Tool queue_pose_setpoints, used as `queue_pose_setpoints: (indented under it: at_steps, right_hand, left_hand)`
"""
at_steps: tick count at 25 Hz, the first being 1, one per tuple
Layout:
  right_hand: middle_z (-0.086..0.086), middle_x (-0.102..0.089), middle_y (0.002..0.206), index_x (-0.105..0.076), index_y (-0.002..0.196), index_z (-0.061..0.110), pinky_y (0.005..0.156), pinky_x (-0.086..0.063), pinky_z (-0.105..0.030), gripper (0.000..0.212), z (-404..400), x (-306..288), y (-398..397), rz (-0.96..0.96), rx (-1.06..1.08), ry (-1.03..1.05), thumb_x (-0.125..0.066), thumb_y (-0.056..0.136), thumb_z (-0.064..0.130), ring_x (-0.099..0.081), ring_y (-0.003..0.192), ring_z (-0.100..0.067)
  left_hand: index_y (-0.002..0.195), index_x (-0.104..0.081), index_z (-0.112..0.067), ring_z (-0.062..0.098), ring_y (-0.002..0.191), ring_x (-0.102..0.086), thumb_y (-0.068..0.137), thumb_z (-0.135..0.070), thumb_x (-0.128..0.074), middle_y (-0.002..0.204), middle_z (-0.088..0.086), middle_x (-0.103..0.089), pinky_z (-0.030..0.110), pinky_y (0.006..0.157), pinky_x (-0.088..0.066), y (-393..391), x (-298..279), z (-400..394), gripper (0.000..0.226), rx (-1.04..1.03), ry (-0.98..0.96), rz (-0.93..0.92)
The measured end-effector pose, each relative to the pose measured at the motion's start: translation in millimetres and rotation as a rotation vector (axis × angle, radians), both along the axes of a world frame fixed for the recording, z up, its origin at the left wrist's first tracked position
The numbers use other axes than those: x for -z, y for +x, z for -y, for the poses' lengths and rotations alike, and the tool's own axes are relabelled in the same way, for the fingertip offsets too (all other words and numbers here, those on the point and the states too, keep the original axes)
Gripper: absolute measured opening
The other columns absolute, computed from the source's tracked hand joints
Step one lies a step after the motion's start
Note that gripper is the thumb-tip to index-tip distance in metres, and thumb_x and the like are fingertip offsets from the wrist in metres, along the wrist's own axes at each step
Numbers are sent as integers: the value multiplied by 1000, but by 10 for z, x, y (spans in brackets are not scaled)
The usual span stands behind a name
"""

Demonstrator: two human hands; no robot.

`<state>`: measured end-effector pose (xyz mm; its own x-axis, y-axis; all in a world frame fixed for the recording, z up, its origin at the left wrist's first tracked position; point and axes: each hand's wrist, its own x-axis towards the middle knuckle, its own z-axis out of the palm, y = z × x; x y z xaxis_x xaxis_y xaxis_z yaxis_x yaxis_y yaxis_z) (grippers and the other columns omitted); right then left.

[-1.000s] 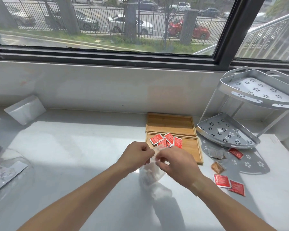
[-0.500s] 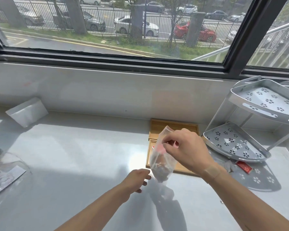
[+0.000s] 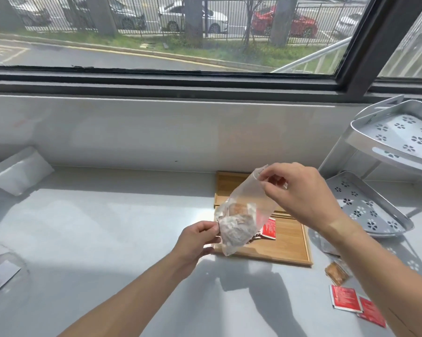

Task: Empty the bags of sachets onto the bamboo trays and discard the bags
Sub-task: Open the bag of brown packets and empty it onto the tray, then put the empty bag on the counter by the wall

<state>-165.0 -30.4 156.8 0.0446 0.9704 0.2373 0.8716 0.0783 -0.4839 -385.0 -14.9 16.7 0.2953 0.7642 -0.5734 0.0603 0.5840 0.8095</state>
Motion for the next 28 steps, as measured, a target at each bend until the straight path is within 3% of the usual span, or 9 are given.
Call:
queue_pose_setpoints:
  at_steps: [6,12,18,21,25,28]
  right_hand:
    - [5,-73,85,-74,87,24,82,-54,-37,8,-537,476,454,-63,194,-149,-67,84,28,-66,90,-21]
    - [3,-71,86,-66,75,33,76,-48,-31,12,-901,1272,780,-249,384,-350,-67,86,29,-65,94,-23]
    - [-1,-75,89,-73,67,23,90,-53,-41,16,-988,1863,885,-571,573,-457,-73,84,23,-66,94,-23]
    - [-4,-75,88,-75,70,17,85,-51,-34,13,-1026,1978,846,-693,607,-460,-74,83,17,-66,90,-21]
    - [-4,-72,84,-71,63,18,76,-46,-29,20,-1096,2038,745,-829,615,-457,-73,81,11,-63,81,-19]
    - [-3,-68,75,-70,64,18,65,-44,-27,19,-1160,2039,630,-950,615,-442,-74,81,10,-56,67,-16]
  left_hand:
    - [91,-67,-13,14,71,-60,92,-15,-64,80,-1,-69,25,62,-44,51,-222,-771,4,-47,218,-275]
    - [80,-66,-13,14,68,-55,89,-11,-67,75,3,-64,22,57,-41,363,-356,-1475,9,78,413,-501]
    - [71,-63,-18,16,66,-55,86,-11,-65,68,-1,-63,26,63,-43,831,-427,-1865,17,243,552,-647]
    - [70,-62,-19,18,69,-56,87,-11,-63,73,2,-65,25,60,-45,1000,-503,-1955,19,269,611,-691]
    - [81,-65,-16,20,80,-59,88,-16,-64,85,4,-68,33,79,-52,1121,-674,-2055,7,310,707,-766]
    - [86,-67,-14,22,82,-59,89,-18,-62,85,4,-66,33,78,-51,1197,-881,-2101,7,344,782,-818]
